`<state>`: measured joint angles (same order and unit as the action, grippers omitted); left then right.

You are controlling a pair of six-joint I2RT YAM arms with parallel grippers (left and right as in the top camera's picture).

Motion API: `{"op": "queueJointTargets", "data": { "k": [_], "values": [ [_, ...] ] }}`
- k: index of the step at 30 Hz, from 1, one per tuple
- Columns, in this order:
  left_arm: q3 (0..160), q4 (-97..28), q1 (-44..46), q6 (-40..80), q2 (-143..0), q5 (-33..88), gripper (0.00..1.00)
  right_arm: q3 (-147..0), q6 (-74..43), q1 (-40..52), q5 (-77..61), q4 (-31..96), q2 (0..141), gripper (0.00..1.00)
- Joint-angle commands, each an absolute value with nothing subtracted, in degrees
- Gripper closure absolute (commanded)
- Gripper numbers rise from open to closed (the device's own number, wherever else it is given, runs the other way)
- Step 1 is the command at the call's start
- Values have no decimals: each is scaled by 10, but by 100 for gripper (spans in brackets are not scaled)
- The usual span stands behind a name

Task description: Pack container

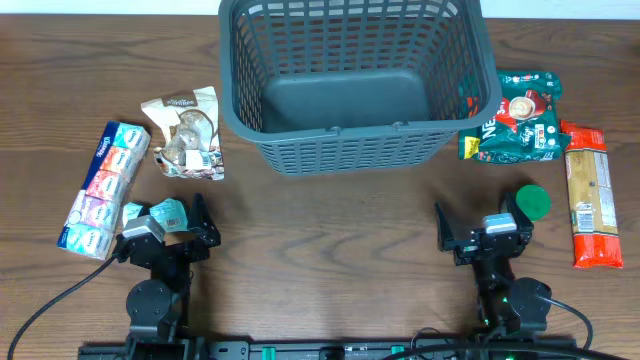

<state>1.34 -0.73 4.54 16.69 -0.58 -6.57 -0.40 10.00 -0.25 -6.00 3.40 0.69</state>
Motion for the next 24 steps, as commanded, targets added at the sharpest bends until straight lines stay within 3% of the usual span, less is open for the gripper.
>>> {"op": "queueJointTargets", "data": {
  "k": [1, 24],
  "values": [
    [3, -15, 43, 166, -2, -69, 2, -3, 108, 4, -63, 37, 3, 1],
    [3, -15, 43, 166, -2, -69, 1, -3, 86, 3, -58, 32, 3, 1]
  ]
}}
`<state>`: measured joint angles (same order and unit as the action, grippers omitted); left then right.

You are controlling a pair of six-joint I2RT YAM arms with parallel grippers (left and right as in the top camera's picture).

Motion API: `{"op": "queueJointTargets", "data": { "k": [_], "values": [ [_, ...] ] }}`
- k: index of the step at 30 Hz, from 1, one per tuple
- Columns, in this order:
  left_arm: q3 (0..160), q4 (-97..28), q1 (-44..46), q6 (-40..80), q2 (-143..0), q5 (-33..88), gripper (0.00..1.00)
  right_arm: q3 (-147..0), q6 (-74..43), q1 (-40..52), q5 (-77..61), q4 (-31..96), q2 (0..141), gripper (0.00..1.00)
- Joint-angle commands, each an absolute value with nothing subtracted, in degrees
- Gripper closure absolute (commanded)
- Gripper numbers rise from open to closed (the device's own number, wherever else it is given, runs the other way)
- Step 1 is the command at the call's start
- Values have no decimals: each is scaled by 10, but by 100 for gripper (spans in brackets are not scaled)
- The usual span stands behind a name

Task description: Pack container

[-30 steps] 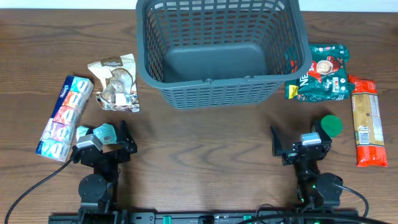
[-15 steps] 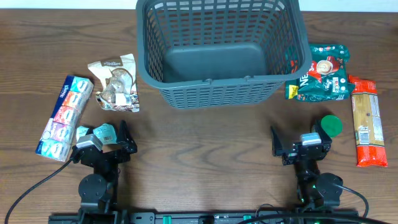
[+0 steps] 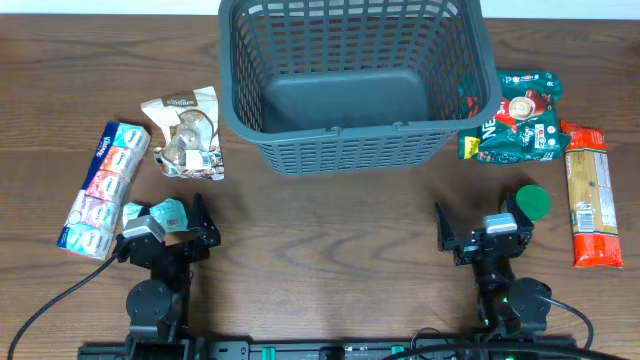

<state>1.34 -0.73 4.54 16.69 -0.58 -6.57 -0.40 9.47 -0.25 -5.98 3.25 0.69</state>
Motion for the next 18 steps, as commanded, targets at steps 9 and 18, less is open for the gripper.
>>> {"op": "queueJointTargets", "data": {
  "k": [9, 18],
  "values": [
    [3, -15, 43, 166, -2, -69, 1, -29, -15, 3, -15, 32, 3, 1],
    [3, -15, 43, 166, -2, -69, 1, -139, 9, 3, 67, 63, 7, 1]
  ]
}}
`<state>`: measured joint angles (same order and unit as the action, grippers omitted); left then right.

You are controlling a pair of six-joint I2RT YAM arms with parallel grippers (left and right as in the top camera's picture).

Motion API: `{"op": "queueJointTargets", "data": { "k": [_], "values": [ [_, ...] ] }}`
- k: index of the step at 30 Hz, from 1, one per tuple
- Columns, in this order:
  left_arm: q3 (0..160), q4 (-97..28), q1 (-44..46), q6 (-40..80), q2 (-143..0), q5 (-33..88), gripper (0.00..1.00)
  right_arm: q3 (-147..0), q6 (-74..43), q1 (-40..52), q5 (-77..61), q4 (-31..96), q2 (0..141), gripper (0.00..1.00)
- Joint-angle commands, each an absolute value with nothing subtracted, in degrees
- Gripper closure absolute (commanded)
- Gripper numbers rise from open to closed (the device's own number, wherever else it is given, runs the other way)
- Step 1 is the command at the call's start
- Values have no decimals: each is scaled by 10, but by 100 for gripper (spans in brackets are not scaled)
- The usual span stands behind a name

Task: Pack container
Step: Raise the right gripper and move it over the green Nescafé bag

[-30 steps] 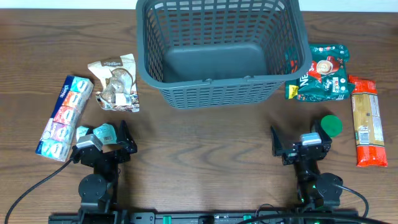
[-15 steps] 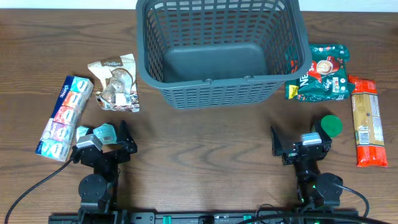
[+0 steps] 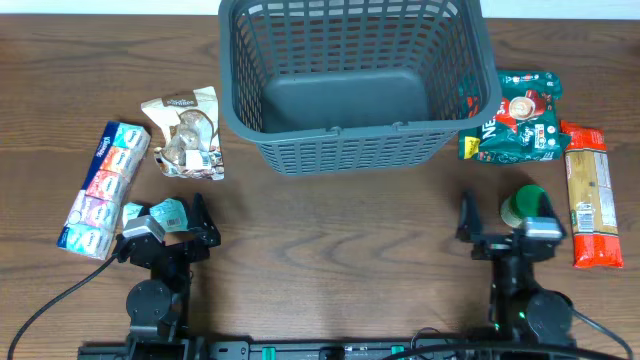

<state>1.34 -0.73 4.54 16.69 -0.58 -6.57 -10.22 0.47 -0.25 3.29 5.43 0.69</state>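
An empty grey plastic basket (image 3: 350,80) stands at the back middle of the table. Left of it lie a clear bag of snacks (image 3: 185,135) and a long multicolour pack of tissues (image 3: 100,185). Right of it lie a green coffee bag (image 3: 515,115) and a red-orange pasta pack (image 3: 590,195). A green-lidded jar (image 3: 522,203) stands near the front right. My right gripper (image 3: 505,215) is open just in front of the jar, which sits by its right finger. At the front left my left gripper (image 3: 163,217) is open, with a small teal packet (image 3: 165,211) showing at it.
The brown wooden table (image 3: 330,240) carries everything. Both arm bases sit at the front edge, with a black cable (image 3: 50,300) running off to the left. The basket's tall slatted walls rise between the two groups of goods.
My right gripper has shifted to the right, from the open table left of the green-lidded jar to a spot right at it. The left arm and the goods have not moved.
At both earlier moments the two grippers stood open at the front of the table, the right one left of the jar, and the basket was empty. Now only the right gripper has changed place, standing at the jar.
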Motion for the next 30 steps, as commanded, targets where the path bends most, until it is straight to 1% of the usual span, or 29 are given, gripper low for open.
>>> {"op": "queueJointTargets", "data": {
  "k": [1, 6, 9, 14, 19, 25, 30],
  "values": [
    [3, -15, 43, 166, -2, -69, 2, -152, 15, 3, 70, 68, 9, 1],
    [3, -15, 43, 166, -2, -69, 1, -241, 15, 3, 126, 119, 44, 1],
    [3, -15, 43, 166, -2, -69, 1, -315, 16, 3, 155, 168, 96, 1],
    [3, -15, 43, 166, -2, -69, 2, -468, 29, 3, 193, 227, 233, 1],
    [3, -15, 43, 166, -2, -69, 1, -664, 44, 0, 223, 301, 401, 1],
    [3, -15, 43, 166, -2, -69, 2, -938, 44, -27, 187, 450, 597, 1],
    [3, -15, 43, 166, -2, -69, 1, -1145, 43, -81, 119, 590, 738, 1]
  ]
}}
